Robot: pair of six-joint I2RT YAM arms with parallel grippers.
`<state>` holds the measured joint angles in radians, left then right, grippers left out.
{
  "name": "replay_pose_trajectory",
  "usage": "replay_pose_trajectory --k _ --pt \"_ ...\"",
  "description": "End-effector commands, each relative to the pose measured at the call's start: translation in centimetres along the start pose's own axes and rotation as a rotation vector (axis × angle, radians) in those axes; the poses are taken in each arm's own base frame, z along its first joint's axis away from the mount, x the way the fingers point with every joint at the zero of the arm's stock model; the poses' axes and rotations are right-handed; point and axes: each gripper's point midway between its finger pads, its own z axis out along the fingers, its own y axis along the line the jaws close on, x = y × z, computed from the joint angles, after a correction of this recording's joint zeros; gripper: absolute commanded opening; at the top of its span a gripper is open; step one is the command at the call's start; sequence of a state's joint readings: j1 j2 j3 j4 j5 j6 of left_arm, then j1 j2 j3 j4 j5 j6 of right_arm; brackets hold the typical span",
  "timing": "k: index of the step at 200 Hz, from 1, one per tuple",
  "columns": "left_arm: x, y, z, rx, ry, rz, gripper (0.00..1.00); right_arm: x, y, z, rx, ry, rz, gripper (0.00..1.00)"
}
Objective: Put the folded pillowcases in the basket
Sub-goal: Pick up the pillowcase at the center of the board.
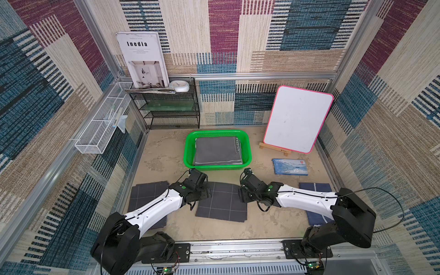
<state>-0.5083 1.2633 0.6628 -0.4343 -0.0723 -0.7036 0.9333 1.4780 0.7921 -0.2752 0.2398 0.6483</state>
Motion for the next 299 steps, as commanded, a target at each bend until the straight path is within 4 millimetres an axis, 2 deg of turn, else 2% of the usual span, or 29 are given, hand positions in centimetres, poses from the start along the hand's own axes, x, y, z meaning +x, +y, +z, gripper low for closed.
replay_pose_trajectory --k 1,17,70,84,116,143,162,169,173,199,234,249,280,299 --pt "0.3 -0.3 1.1 0.075 0.037 -0.052 0.86 0.4 1.4 0.1 -0.082 0.023 0.079 0.74" --pt "0.7 -0.7 1.7 0.086 0.071 -0.05 0.83 1.1 1.2 0.7 -0.078 0.048 0.106 0.72" --pt "2.3 -1.4 3.3 0.141 0.139 -0.062 0.63 2.8 1.4 2.2 -0.103 0.125 0.13 0.56" --pt "2.4 -1.5 3.5 0.146 0.146 -0.066 0.58 3.2 1.2 2.7 -0.083 0.145 0.136 0.55" --pt "3.0 -2.1 3.8 0.169 0.171 -0.08 0.48 3.1 1.2 3.5 -0.051 0.162 0.145 0.46" --pt "3.2 -2.3 3.7 0.168 0.168 -0.077 0.31 2.2 1.8 3.6 -0.06 0.15 0.132 0.29" --pt "3.0 -1.9 3.3 0.151 0.149 -0.092 0.14 1.3 1.9 2.7 -0.073 0.106 0.136 0.09" --pt "2.9 -1.6 3.1 0.136 0.138 -0.103 0.08 0.9 2.0 2.3 -0.087 0.085 0.136 0.05" --pt "2.8 -1.6 2.9 0.134 0.13 -0.109 0.06 0.7 2.0 2.1 -0.091 0.072 0.136 0.0" --pt "2.1 -1.9 1.5 0.177 0.073 -0.147 0.0 -0.4 1.7 0.7 -0.091 0.014 0.13 0.0" --pt "0.0 -1.9 -1.7 0.21 -0.053 -0.152 0.0 -2.0 1.5 -1.2 -0.108 -0.087 0.136 0.0" --pt "-1.5 -1.7 -3.8 0.23 -0.155 -0.155 0.0 -3.6 2.1 -2.5 -0.146 -0.155 0.149 0.0" --pt "-5.0 -2.7 -8.8 0.285 -0.33 -0.118 0.0 -7.7 3.9 -6.3 -0.225 -0.306 0.112 0.0" --pt "-7.3 -3.1 -11.0 0.275 -0.412 -0.094 0.0 -10.0 3.8 -7.2 -0.176 -0.369 0.09 0.0"
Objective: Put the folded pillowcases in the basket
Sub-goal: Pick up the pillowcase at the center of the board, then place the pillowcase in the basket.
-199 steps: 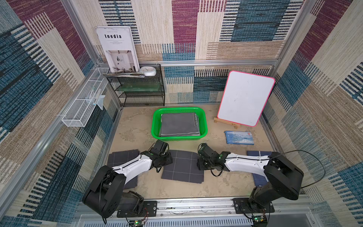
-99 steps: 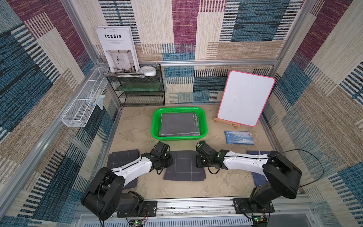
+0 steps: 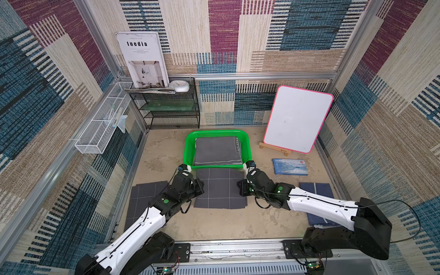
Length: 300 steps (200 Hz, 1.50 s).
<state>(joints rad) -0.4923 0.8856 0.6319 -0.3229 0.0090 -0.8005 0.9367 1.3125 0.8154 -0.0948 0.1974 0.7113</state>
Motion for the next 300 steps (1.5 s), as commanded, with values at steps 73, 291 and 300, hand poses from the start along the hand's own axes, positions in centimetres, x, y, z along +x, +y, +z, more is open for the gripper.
replay_pose_trajectory --k 73,291,300 --pt "-11.9 -4.0 1.3 -0.168 -0.195 0.154 0.0 -14.3 3.4 1.5 0.189 -0.263 -0.312 0.0" --pt "-14.6 2.5 20.1 -0.341 0.053 0.088 0.03 -14.9 -6.7 18.9 0.298 0.05 -0.152 0.01" --pt "-14.4 2.6 20.4 -0.341 0.068 0.089 0.11 -14.8 -7.0 19.1 0.307 0.054 -0.147 0.02"
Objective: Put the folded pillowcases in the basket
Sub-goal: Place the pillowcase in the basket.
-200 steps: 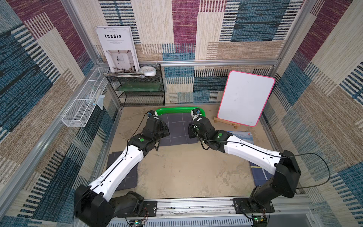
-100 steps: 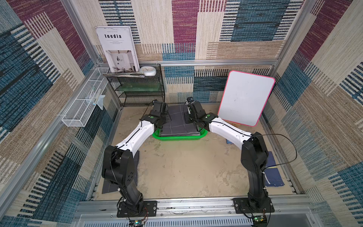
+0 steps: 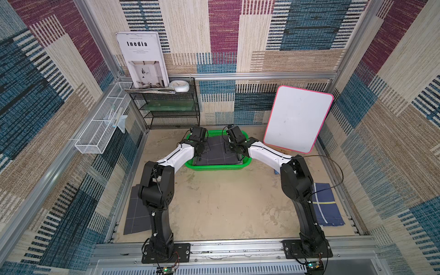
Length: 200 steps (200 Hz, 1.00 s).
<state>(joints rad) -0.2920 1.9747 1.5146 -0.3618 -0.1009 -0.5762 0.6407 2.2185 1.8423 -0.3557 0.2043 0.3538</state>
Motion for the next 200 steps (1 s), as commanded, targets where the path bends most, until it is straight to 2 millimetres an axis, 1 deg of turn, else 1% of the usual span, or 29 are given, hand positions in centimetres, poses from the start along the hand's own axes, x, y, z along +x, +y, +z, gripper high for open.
replay_pose_trajectory --k 1,16,20,34,43,58,69,81,95,106,121,135,143,154,166,177,200 --pt "0.3 -0.4 0.6 0.015 0.034 0.004 0.12 0.5 -0.7 0.5 0.026 0.02 0.032 0.03" --pt "0.1 -0.3 0.6 0.013 0.033 0.009 0.29 0.5 -1.0 0.6 0.037 0.038 0.041 0.09" --pt "0.1 -0.2 0.6 0.012 0.032 0.009 0.33 0.5 -1.0 0.4 0.039 0.039 0.043 0.15" --pt "-0.4 -0.1 -0.1 0.016 0.021 0.011 0.4 0.1 -1.2 -0.1 0.05 0.033 0.049 0.32" --pt "-0.8 -0.2 -0.8 0.021 0.008 0.011 0.44 -0.3 -1.3 -0.7 0.058 0.018 0.051 0.38" --pt "-1.1 -0.3 -1.9 0.032 -0.007 0.008 0.47 -1.3 -1.5 -1.8 0.064 -0.009 0.047 0.43" --pt "-1.5 -0.2 -2.8 0.029 -0.021 0.001 0.54 -2.2 -1.5 -2.7 0.065 -0.027 0.038 0.46" --pt "-1.8 0.1 -3.6 0.021 -0.037 -0.002 0.62 -3.2 -1.7 -3.8 0.075 -0.052 0.039 0.47" --pt "-2.2 0.3 -4.6 0.024 -0.055 -0.012 0.65 -3.9 -1.6 -4.9 0.069 -0.074 0.04 0.49" --pt "-2.5 0.2 -5.3 0.044 -0.072 -0.017 0.68 -4.4 -1.1 -5.5 0.032 -0.09 0.04 0.49" --pt "-2.6 -0.9 -5.8 0.107 -0.073 -0.025 0.7 -4.5 0.7 -5.6 -0.069 -0.093 0.009 0.5" --pt "-2.1 -2.5 -5.2 0.183 -0.027 -0.025 0.7 -4.2 2.4 -5.0 -0.157 -0.08 0.004 0.5" --pt "-1.6 -3.2 -4.6 0.21 0.003 -0.03 0.69 -3.9 2.8 -4.4 -0.179 -0.067 0.011 0.49" --pt "-0.9 -3.6 -3.4 0.229 0.044 -0.043 0.69 -3.5 3.2 -3.6 -0.195 -0.047 0.017 0.5" --pt "0.0 -3.5 -1.9 0.227 0.078 -0.058 0.69 -2.9 3.4 -2.4 -0.194 -0.023 0.013 0.5" --pt "0.9 -3.0 -0.5 0.206 0.108 -0.072 0.69 -2.1 2.9 -1.3 -0.162 0.007 0.013 0.5" --pt "2.2 -1.5 1.9 0.159 0.154 -0.094 0.69 0.2 0.8 0.9 -0.068 0.069 0.011 0.5"
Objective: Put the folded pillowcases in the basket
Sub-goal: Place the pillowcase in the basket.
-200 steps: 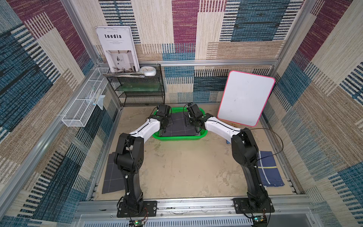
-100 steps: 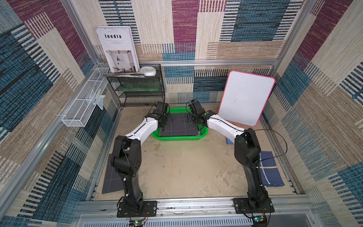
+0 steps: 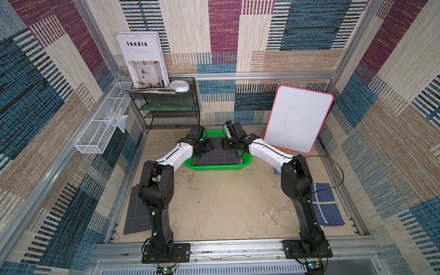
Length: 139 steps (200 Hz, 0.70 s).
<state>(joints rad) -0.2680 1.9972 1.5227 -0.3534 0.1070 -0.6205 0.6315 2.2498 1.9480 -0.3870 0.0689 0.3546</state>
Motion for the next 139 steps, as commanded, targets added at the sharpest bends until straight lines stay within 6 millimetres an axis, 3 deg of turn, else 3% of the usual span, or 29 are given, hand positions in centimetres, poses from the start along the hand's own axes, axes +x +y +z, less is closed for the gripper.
replay_pose_trajectory --k 1,29,54,81,103,119,139 --pt "0.6 0.8 1.5 0.001 0.039 -0.035 0.69 2.2 -1.9 1.2 0.071 0.068 0.003 0.5" --pt "0.4 2.6 1.6 -0.037 0.029 -0.058 0.69 3.5 -4.2 1.3 0.103 0.085 0.054 0.5" --pt "-0.3 2.3 -0.1 -0.031 0.007 -0.051 0.7 1.9 -4.8 -0.7 0.076 0.052 0.076 0.5" --pt "-1.5 1.7 -4.3 -0.015 -0.094 -0.049 0.76 0.0 -3.6 -3.6 0.026 -0.003 0.071 0.5" --pt "-1.0 3.2 -8.4 -0.059 -0.191 -0.056 0.81 -0.5 -2.8 -6.1 -0.019 -0.056 0.086 0.5" --pt "0.1 5.1 -11.2 -0.108 -0.245 -0.071 0.83 -0.7 -2.4 -8.4 -0.032 -0.099 0.096 0.5" --pt "3.1 7.1 -13.5 -0.114 -0.267 -0.124 0.85 -0.1 -0.7 -11.6 -0.093 -0.171 0.058 0.52"
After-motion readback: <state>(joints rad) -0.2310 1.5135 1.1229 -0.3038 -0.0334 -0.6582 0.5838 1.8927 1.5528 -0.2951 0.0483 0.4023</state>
